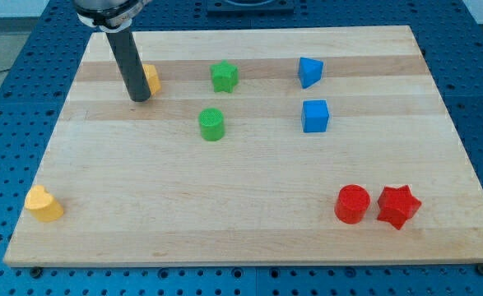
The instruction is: Push the yellow heart vertically below yellow hexagon
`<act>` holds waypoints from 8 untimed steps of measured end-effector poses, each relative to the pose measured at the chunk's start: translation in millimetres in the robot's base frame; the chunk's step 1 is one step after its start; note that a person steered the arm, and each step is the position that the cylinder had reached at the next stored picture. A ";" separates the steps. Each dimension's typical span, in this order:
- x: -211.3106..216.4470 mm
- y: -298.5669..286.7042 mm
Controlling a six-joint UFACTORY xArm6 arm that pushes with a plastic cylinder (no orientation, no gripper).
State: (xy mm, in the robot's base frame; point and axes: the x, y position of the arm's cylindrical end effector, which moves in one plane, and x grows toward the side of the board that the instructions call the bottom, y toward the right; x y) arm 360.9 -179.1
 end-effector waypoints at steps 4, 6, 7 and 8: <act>207.6 -80.0; 241.3 -100.8; 227.0 -125.0; 194.5 -118.4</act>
State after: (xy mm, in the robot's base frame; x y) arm 555.5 -297.5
